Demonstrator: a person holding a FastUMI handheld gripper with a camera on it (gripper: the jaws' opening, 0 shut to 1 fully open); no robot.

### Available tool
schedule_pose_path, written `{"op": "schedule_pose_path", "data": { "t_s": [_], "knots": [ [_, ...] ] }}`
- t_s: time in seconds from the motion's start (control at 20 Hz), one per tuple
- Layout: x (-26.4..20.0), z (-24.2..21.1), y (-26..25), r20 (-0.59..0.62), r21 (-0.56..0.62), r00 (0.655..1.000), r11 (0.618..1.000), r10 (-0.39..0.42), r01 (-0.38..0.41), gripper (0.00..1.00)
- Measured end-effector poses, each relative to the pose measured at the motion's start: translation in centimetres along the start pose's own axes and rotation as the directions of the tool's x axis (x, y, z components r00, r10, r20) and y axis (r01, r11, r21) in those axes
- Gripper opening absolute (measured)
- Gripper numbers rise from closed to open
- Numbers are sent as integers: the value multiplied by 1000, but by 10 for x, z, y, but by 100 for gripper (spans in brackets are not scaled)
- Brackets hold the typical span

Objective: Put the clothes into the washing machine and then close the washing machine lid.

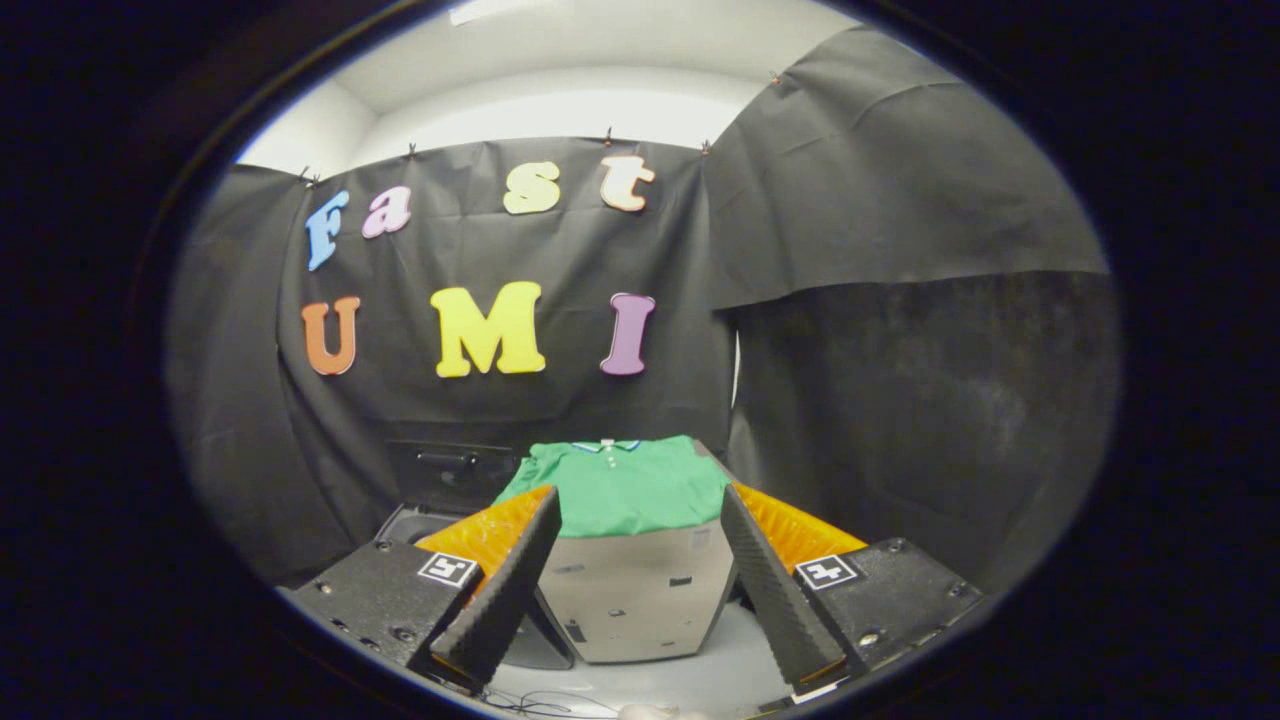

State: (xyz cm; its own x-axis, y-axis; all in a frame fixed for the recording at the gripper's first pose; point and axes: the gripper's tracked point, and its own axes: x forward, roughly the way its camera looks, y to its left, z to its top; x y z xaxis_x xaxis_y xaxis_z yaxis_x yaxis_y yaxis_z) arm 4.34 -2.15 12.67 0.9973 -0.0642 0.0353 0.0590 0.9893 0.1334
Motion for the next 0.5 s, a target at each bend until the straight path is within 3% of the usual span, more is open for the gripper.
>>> {"op": "schedule_pose_path", "data": {
  "t_s": [0.5],
  "knots": [
    [139,81,21,-20,-38,999,998,39,-40,100]
  ]
}}
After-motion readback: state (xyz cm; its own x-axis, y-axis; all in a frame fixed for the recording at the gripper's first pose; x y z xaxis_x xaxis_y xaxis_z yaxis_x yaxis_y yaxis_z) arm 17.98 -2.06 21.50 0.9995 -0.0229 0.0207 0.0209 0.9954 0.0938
